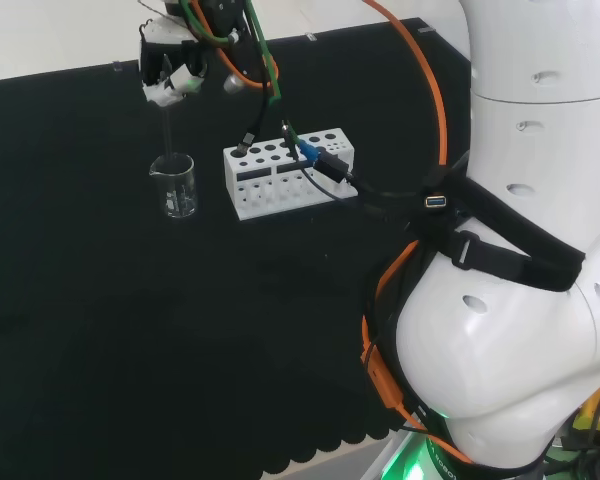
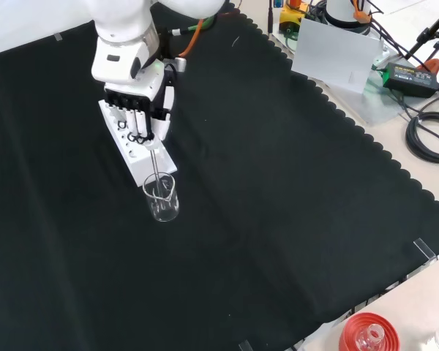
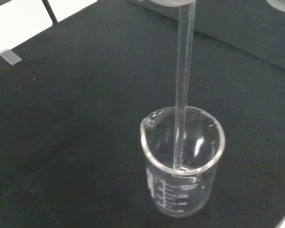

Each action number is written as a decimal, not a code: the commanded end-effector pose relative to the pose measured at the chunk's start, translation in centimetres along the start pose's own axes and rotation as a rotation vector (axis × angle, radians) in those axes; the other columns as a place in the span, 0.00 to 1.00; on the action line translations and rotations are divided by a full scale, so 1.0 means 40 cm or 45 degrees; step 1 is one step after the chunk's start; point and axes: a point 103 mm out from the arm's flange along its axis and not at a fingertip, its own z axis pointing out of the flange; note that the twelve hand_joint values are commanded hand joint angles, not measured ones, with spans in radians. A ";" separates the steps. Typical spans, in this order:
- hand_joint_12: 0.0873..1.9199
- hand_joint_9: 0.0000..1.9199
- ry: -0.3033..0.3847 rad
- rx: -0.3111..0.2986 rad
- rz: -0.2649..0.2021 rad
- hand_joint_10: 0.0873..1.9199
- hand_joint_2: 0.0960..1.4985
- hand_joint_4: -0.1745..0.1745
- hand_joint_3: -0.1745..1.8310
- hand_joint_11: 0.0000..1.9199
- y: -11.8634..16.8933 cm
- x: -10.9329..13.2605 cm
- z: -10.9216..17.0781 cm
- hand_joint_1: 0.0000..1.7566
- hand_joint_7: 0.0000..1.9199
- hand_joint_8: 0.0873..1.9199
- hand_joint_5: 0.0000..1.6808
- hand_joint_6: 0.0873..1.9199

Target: Stir in the beaker to the left of the white test tube rack with the glass rod.

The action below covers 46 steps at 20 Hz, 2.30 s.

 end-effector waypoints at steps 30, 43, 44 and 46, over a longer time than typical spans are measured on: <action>0.24 0.88 0.003 0.002 -0.034 0.24 0.69 0.00 0.00 0.85 0.044 0.015 0.001 0.75 0.71 0.29 0.75 0.16; 0.25 0.87 0.001 0.025 0.067 0.24 0.71 0.00 0.00 0.84 -0.085 -0.049 0.011 0.74 0.64 0.34 0.70 0.32; 0.25 0.87 0.004 0.026 0.068 0.24 0.72 0.00 0.00 0.84 -0.091 -0.040 0.013 0.74 0.63 0.34 0.70 0.33; 0.25 0.87 0.010 0.025 0.066 0.25 0.72 0.00 0.00 0.84 -0.096 -0.018 0.017 0.74 0.63 0.34 0.70 0.33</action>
